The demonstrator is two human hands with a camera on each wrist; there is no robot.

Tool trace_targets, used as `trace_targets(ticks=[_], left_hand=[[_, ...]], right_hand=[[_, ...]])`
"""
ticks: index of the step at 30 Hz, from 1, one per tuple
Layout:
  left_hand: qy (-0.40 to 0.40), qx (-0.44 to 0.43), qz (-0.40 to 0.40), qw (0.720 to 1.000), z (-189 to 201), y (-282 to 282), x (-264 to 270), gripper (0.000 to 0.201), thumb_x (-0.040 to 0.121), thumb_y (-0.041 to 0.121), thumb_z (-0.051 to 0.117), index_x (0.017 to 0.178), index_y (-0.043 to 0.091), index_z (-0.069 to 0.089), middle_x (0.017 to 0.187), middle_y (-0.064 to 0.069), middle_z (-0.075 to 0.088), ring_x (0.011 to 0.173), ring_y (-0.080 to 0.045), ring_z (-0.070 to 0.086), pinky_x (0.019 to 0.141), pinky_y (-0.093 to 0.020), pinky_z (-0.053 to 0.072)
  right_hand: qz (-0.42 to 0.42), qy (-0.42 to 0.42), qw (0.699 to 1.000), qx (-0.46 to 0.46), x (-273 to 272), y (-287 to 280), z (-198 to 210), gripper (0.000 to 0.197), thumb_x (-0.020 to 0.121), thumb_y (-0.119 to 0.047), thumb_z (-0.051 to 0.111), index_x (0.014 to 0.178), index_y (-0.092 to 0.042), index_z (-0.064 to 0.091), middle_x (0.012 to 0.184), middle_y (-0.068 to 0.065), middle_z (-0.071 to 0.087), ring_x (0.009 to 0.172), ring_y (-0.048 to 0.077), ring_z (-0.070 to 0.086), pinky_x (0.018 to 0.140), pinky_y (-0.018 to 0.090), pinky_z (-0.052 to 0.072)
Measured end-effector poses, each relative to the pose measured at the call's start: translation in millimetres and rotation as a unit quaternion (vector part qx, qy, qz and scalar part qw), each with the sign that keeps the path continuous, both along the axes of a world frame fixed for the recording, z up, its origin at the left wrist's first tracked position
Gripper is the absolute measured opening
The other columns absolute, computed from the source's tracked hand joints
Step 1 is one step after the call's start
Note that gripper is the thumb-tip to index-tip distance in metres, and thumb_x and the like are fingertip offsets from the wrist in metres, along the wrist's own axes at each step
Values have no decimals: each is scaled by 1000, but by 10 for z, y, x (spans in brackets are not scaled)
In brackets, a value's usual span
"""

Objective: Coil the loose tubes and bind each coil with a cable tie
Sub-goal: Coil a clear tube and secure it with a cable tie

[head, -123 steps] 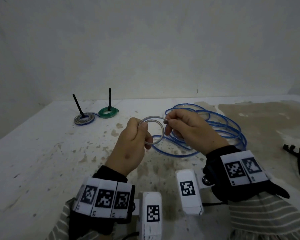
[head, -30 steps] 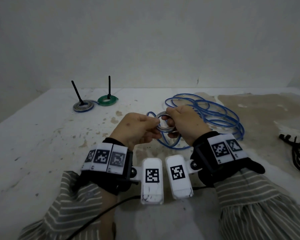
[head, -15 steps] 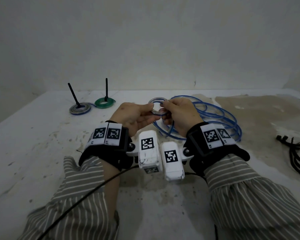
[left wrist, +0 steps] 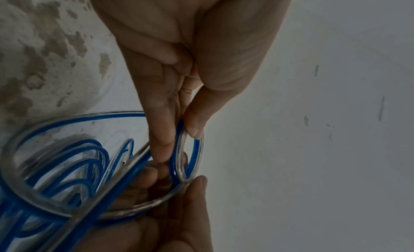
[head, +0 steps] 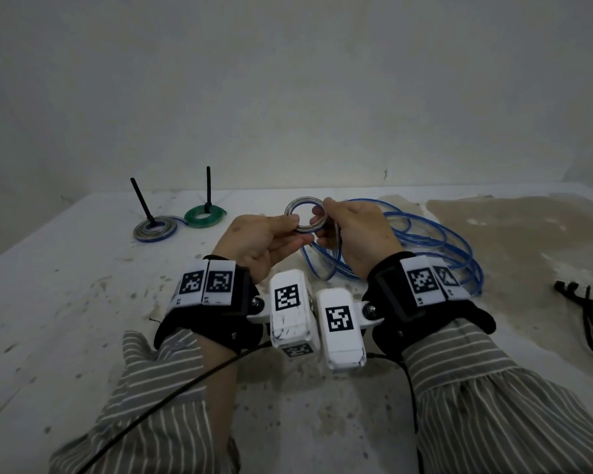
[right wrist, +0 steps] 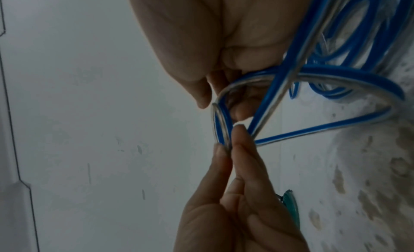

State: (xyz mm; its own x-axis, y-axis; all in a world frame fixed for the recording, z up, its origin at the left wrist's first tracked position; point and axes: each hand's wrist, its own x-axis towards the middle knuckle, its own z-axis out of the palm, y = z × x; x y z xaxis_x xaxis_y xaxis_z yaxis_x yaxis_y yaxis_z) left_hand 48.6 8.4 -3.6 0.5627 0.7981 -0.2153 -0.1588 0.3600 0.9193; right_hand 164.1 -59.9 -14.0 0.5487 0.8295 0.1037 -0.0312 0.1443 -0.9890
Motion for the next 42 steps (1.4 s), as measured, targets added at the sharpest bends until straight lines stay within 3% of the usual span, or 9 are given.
trace_targets(ticks=[9, 14, 17, 22, 26, 30, 33, 37, 42], left_hand=[[108, 152, -104, 977, 67, -32, -130, 5, 82, 6, 63, 80, 10, 64, 73, -6, 72, 68, -13, 70, 57, -19, 55], [114, 229, -69, 964, 153, -12, -187, 6, 83, 6, 64, 81, 10, 68, 66, -1, 72, 64, -12, 69, 64, -20, 57], [98, 234, -36, 967, 154, -2, -171, 6, 83, 3, 62, 80, 7, 66, 61, -2, 70, 59, -12, 68, 63, -22, 58], [14, 168, 20, 986, 163, -6, -126, 7, 86, 2, 59, 80, 2, 63, 57, -2, 68, 55, -13, 67, 54, -17, 53], [4, 152, -19, 988, 143, -62, -72, 7, 86, 0, 58, 80, 2, 62, 66, -7, 69, 61, -14, 69, 59, -19, 56], [96, 186, -105, 972, 119, -124, -52, 6, 84, 3, 62, 80, 5, 64, 64, -4, 67, 62, -10, 67, 63, -20, 57], [176, 266, -126, 939, 136, -138, -76, 5, 81, 7, 67, 81, 12, 68, 67, 1, 67, 62, -6, 65, 63, -22, 57], [91, 312, -82, 942, 202, -122, -120, 18, 80, 8, 67, 96, 16, 67, 80, -2, 67, 70, -8, 64, 69, -27, 57], [98, 364, -58, 925, 220, -97, -157, 23, 79, 6, 68, 100, 14, 66, 63, 4, 67, 63, -10, 64, 70, -29, 57]], right_hand=[[12, -130, 991, -13, 63, -96, 102, 26, 94, -13, 47, 75, -13, 66, 63, -1, 55, 58, 11, 50, 63, 27, 48], [23, -221, 975, -10, 51, -150, 169, 23, 92, -13, 51, 77, -15, 68, 63, -4, 61, 55, 6, 49, 54, 19, 45], [16, -195, 980, 29, 17, -118, 171, 16, 91, -13, 53, 84, -12, 68, 69, -2, 66, 51, 2, 50, 51, 16, 45], [44, -126, 990, 43, 37, -110, 162, 15, 91, -13, 54, 89, -3, 66, 75, 7, 67, 59, 11, 59, 56, 18, 52], [35, -119, 991, 45, 59, -133, 178, 21, 94, -10, 48, 80, -11, 63, 67, 1, 66, 59, 12, 60, 58, 20, 53], [17, -98, 993, 68, 80, -107, 173, 18, 94, -6, 47, 85, -10, 62, 59, 0, 57, 49, 10, 53, 53, 20, 48], [32, -102, 993, 53, 59, -107, 157, 10, 93, -7, 48, 91, -14, 54, 60, 1, 52, 42, 6, 44, 48, 20, 40], [70, -161, 985, 0, 18, -138, 154, 6, 91, -13, 51, 92, -17, 47, 60, 0, 54, 48, 9, 44, 52, 23, 38], [105, -176, 979, -18, -49, -185, 202, 15, 91, -11, 48, 104, -14, 41, 61, 1, 52, 51, 10, 42, 50, 19, 38]])
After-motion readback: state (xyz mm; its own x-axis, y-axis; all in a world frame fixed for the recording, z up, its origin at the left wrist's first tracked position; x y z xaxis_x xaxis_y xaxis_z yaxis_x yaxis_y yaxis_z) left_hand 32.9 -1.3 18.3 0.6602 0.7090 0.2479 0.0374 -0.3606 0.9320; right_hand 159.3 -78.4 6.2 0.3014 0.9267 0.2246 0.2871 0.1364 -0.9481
